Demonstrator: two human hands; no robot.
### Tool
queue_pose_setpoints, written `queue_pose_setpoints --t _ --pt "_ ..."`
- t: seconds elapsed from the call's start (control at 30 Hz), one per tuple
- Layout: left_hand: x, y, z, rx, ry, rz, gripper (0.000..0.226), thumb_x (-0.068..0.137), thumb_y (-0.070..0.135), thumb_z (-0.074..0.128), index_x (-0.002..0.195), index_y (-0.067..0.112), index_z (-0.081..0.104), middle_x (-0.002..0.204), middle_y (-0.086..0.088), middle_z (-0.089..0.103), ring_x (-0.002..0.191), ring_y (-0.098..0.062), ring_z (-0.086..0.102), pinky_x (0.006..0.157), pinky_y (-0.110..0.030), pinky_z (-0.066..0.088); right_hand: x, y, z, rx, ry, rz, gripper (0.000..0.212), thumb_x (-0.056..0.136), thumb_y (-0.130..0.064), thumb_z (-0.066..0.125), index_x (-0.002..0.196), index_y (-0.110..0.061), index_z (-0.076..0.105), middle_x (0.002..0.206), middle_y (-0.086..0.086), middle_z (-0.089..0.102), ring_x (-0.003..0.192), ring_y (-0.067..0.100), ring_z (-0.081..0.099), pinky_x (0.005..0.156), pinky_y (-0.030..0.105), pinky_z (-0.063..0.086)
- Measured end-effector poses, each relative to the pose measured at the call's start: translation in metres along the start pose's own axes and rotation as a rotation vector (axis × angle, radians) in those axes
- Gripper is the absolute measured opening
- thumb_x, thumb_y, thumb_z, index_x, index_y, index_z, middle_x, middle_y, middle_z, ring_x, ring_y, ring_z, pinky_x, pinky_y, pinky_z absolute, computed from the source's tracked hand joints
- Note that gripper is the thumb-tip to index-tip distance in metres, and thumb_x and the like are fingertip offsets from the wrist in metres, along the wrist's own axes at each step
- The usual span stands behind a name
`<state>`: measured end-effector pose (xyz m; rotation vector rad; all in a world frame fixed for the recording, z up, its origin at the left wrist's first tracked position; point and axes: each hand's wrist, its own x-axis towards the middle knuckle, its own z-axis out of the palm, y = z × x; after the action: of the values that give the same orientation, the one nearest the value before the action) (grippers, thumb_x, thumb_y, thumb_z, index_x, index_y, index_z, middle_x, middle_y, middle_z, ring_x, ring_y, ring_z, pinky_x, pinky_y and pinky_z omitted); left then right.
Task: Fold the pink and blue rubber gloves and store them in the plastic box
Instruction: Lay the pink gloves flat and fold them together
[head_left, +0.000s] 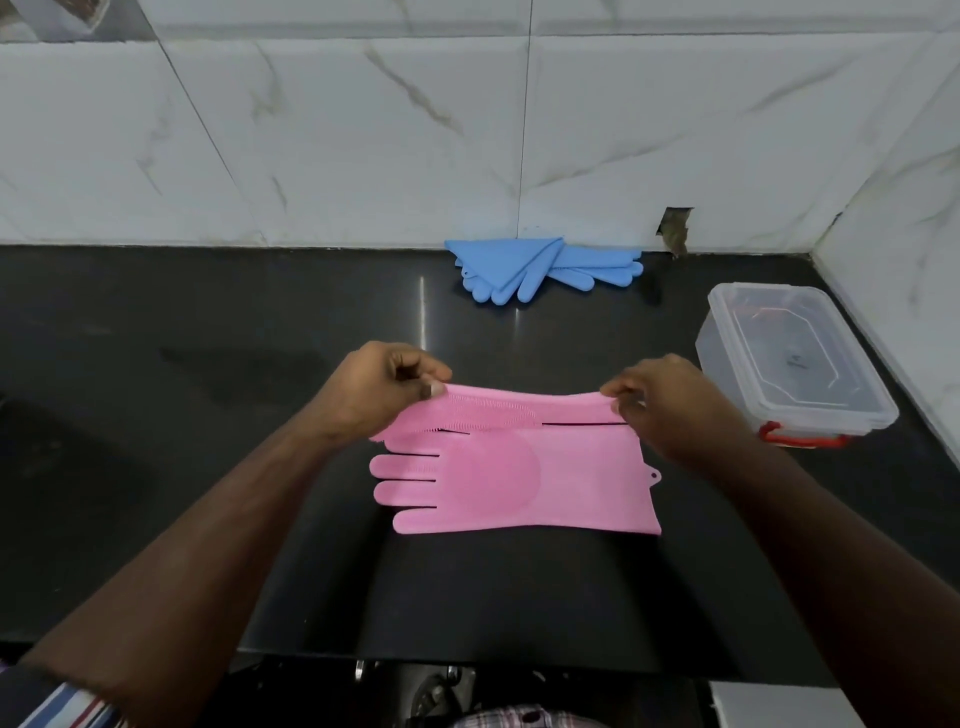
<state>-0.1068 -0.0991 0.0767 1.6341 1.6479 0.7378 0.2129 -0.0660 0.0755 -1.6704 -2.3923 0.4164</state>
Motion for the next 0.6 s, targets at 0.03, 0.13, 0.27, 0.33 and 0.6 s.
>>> queue_pose_setpoints --t 0.03,0.13,0.27,0.33,0.6 --pt "-0.006 -0.003 0.002 -0.013 -0.006 -0.008 0.011 0.086 0.019 0.077 0.095 0.024 0.079 0.092 0.013 0.077 0.091 -0.001 0.070 0.087 -0.023 0.052 -0.008 -0.001 0.003 0.003 -0.007 0.018 0.023 0.093 -0.015 0.061 0.112 -0.019 0.073 0.109 -0.002 0.071 0.097 0.012 0.059 0.090 0.032 0.049" --pt "-0.023 -0.013 0.007 -0.064 -0.027 -0.021 0.012 0.085 0.017 0.078 0.095 0.023 0.079 0.090 0.009 0.077 0.091 -0.006 0.071 0.088 -0.025 0.052 -0.030 -0.003 0.011 0.012 0.004 0.033 0.023 0.092 -0.018 0.063 0.113 -0.021 0.073 0.111 -0.003 0.071 0.095 0.007 0.053 0.086 0.025 0.043" --pt "-0.044 -0.024 0.019 -0.071 -0.071 -0.037 0.012 0.084 0.014 0.078 0.093 0.023 0.079 0.084 0.004 0.076 0.086 -0.006 0.069 0.086 -0.021 0.051 -0.054 -0.002 0.026 0.019 -0.013 0.025 0.022 0.091 -0.020 0.066 0.111 -0.024 0.074 0.114 -0.007 0.071 0.100 0.007 0.054 0.088 0.024 0.042" --pt "-0.053 -0.030 0.025 -0.052 -0.096 -0.064 0.013 0.083 0.013 0.079 0.090 0.024 0.079 0.082 0.005 0.074 0.082 -0.005 0.067 0.082 -0.018 0.049 -0.062 0.001 0.036 0.022 -0.033 0.027 0.021 0.091 -0.022 0.065 0.110 -0.027 0.073 0.114 -0.009 0.071 0.103 0.009 0.055 0.088 0.025 0.043" --pt "-0.063 -0.049 0.027 -0.025 0.084 -0.132 0.007 0.087 0.020 0.074 0.088 0.027 0.078 0.088 0.015 0.076 0.088 -0.009 0.070 0.084 -0.029 0.053 -0.070 0.003 0.052 0.104 -0.087 0.062 0.021 0.089 -0.024 0.068 0.109 -0.026 0.073 0.111 -0.011 0.070 0.096 0.004 0.052 0.086 0.024 0.042"
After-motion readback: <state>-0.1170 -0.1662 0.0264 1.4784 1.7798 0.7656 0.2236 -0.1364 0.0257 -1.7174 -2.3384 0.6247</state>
